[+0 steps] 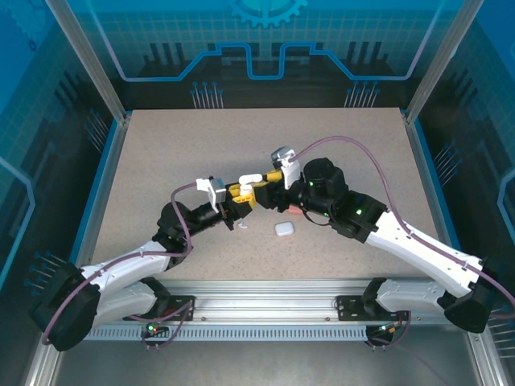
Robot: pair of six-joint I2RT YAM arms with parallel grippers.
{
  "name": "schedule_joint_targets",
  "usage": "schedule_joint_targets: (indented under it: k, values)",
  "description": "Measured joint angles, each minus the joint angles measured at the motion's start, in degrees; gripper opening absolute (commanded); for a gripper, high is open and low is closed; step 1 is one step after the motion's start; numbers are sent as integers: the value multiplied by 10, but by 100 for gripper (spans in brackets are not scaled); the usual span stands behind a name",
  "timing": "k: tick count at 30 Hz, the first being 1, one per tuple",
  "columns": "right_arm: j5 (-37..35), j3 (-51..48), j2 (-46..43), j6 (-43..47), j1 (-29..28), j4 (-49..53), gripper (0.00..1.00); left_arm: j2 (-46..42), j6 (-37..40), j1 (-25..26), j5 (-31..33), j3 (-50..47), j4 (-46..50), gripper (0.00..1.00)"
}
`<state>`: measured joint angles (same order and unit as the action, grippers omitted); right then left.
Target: Insert wireless bluetooth earbuds into charging case
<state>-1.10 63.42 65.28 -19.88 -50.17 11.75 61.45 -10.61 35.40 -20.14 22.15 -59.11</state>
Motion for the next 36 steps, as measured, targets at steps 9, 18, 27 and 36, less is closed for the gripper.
schedule_joint_targets:
  k: [9, 18, 27, 36]
  values:
    - [33, -4, -14, -22, 15, -15, 61, 0, 0, 0, 0, 0, -3, 11]
    - [46, 3, -16, -35, 42, 18, 66, 0, 0, 0, 0, 0, -6, 11]
    - [90, 37, -22, -59, 102, 96, 67, 1, 0, 0, -2, 0, -31, 12]
    - [139, 37, 1, -85, 105, 83, 67, 9, 0, 0, -7, 3, -34, 12]
